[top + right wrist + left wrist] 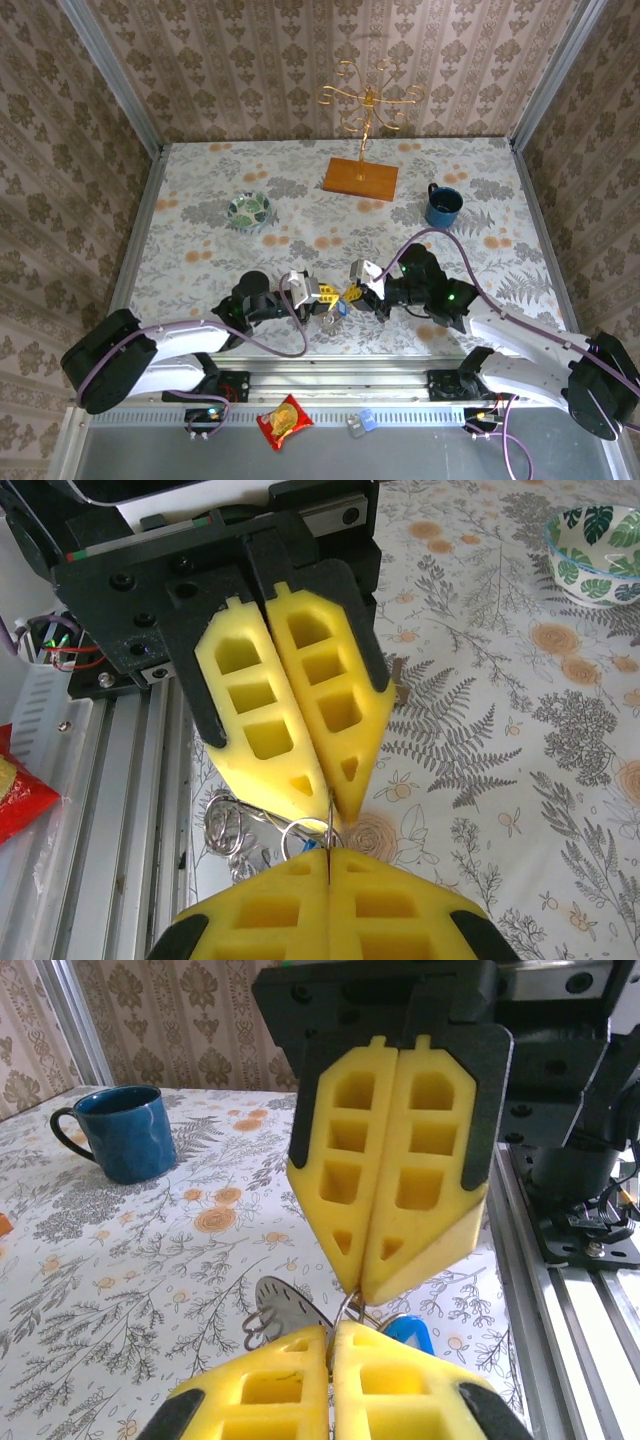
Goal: Put the keys on the keyring
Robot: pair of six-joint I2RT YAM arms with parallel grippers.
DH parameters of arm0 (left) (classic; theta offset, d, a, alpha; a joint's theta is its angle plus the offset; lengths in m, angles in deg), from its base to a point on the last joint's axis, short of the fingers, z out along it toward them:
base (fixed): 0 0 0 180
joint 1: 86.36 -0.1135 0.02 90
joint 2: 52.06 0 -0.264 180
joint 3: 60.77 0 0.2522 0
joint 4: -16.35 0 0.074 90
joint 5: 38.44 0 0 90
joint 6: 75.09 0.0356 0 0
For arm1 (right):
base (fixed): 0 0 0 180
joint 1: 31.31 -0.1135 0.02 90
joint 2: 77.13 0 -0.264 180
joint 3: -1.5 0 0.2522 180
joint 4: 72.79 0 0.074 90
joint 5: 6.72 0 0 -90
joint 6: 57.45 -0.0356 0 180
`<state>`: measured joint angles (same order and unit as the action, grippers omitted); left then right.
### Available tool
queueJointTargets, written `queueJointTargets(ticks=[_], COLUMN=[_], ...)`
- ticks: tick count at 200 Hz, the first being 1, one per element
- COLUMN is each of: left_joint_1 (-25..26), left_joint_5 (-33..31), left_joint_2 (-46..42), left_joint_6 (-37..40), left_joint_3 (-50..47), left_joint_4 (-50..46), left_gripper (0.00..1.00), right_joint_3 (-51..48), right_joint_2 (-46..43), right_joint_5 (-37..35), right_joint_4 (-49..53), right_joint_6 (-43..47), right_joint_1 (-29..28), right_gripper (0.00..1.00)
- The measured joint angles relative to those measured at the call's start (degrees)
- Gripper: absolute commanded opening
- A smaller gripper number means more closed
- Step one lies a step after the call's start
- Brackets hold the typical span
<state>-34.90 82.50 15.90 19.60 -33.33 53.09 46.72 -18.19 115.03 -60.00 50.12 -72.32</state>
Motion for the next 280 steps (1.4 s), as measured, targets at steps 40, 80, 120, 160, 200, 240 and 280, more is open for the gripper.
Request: queueJointTargets(ticks=[40, 80, 120, 160, 200, 240, 280], left_joint_1=[0.00, 0.22, 0.22, 0.26, 0.33, 0.33, 0.24], left_joint_5=[0.35, -0.35, -1.27, -1.62, -1.84, -1.81, -1.16], left_joint_2=[-0.46, -0.48, 0.15, 2.21, 2.82, 2.80, 1.62], left_joint_6=[0.83, 0.96, 0.92, 0.26, 0.02, 0.02, 0.04], left_joint_3=[0.50, 0.42, -0.57, -0.59, -0.87, -0.96, -1.25], left_joint_4=[-2.58, -1.90, 1.09, 4.02, 5.49, 5.75, 5.22], left_gripper=[0.00, 0.00, 0.00, 0.00, 0.00, 0.00, 0.00], right_joint_3=[0.85, 0.68, -1.84, -1.97, -1.97, -1.97, -1.95], right_joint_2=[1.33, -0.48, -2.49, 1.62, 2.32, 1.86, -4.44], right_joint_5=[-0.07, -3.06, -3.52, -3.23, -2.93, -1.31, -1.18], right_joint_4=[0.61, 1.62, 1.09, -1.03, -2.93, -3.04, -2.25], right_joint_6=[0.48, -1.07, -3.23, -4.52, -4.48, -4.63, -4.63], right_joint_1=[-0.02, -0.07, -0.07, -0.09, -0.09, -0.09, -0.04], right_gripper=[0.27, 0.40, 0.40, 0.35, 0.30, 0.39, 0.41])
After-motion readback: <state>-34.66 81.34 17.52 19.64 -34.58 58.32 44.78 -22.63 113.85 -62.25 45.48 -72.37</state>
